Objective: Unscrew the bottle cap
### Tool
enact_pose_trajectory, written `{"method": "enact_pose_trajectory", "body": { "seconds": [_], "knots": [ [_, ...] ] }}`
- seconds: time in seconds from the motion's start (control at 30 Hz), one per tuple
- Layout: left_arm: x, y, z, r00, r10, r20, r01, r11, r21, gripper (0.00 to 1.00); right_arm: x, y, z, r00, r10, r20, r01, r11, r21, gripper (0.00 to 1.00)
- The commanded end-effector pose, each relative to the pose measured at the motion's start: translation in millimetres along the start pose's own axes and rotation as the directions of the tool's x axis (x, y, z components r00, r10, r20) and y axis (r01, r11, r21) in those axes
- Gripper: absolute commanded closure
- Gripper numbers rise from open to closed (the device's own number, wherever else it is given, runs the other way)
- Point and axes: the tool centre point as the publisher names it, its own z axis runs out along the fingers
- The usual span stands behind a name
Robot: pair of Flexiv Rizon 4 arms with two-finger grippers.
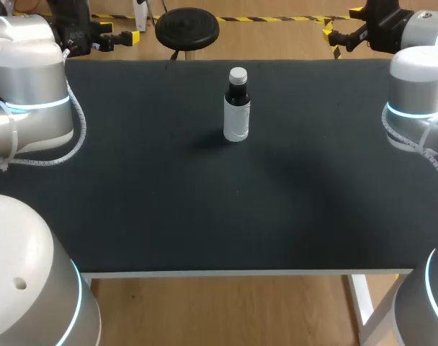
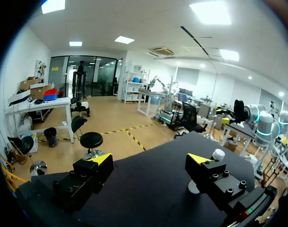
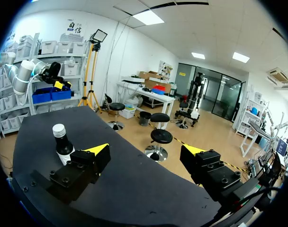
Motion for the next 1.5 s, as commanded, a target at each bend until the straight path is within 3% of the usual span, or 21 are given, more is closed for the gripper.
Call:
{"method": "enact_pose_trajectory", "body": {
  "seconds": [0.03,0.2,0.4,0.63,0.83,0.97,1.3,1.5],
  "knots": [
    [-0.6,-0.9,0,1.000,-0.001,-0.003,0.001,1.000,-0.005,0.00,0,0,0,1.000,0.000,-0.001,0.000,1.000,0.000,0.00],
    [-0.6,-0.9,0,1.000,-0.001,-0.003,0.001,1.000,-0.005,0.00,0,0,0,1.000,0.000,-0.001,0.000,1.000,0.000,0.00],
    [8.0,-0.2,4,0.997,0.058,-0.057,-0.058,0.998,-0.002,0.00,0,0,0,1.000,0.000,-0.001,0.000,1.000,0.000,0.00],
    [22.1,5.2,12,0.964,0.135,-0.227,-0.132,0.991,0.030,0.00,0,0,0,1.000,0.000,-0.001,0.000,1.000,0.000,0.00],
    [36.8,16.4,17,0.896,0.222,-0.385,-0.191,0.975,0.116,0.00,0,0,0,1.000,0.000,-0.001,0.000,1.000,0.000,0.00],
    [48.4,21.8,21,0.857,0.264,-0.442,-0.226,0.964,0.138,0.00,0,0,0,1.000,0.000,-0.001,0.000,1.000,0.000,0.00],
    [74.0,42.6,39,0.714,0.366,-0.597,-0.272,0.930,0.246,0.00,0,0,0,1.000,0.000,-0.001,0.000,1.000,0.000,0.00],
    [87.3,56.2,58,0.693,0.351,-0.630,-0.255,0.936,0.241,0.00,0,0,0,1.000,0.000,-0.001,0.000,1.000,0.000,0.00]
  ]
}}
